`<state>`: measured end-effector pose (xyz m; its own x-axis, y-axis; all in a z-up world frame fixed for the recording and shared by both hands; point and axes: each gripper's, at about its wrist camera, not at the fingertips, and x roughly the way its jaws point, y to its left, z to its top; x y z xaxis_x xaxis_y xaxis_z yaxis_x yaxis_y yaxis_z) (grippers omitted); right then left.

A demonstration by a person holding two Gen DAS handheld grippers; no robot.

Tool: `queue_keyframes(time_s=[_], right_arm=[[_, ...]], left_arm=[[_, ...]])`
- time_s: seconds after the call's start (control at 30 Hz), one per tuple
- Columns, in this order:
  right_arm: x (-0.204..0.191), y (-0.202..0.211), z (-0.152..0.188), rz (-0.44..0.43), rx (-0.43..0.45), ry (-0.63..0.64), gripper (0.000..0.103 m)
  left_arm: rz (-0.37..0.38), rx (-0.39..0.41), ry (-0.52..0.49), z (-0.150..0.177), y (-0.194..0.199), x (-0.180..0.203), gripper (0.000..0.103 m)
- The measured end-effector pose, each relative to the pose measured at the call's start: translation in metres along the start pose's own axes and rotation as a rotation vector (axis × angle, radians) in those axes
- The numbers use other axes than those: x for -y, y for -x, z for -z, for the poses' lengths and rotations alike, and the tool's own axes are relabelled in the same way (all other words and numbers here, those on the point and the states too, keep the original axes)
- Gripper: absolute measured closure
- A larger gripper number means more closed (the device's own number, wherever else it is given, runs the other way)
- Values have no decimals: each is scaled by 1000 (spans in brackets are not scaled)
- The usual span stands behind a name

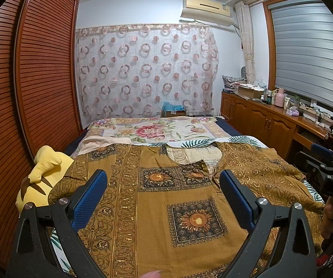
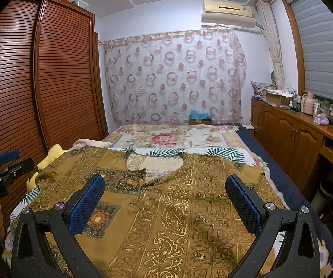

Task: Fold small clothes

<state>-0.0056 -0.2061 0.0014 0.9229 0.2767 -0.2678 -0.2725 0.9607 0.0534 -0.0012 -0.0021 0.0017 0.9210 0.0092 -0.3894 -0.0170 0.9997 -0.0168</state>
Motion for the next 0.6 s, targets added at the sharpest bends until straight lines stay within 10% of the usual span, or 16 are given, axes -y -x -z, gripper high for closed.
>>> queue_keyframes(time_s=[0.6], right_arm=[[0, 0, 0, 0, -1, -1, 0]], left_arm=[[-2, 1, -2, -1, 2, 2, 5]])
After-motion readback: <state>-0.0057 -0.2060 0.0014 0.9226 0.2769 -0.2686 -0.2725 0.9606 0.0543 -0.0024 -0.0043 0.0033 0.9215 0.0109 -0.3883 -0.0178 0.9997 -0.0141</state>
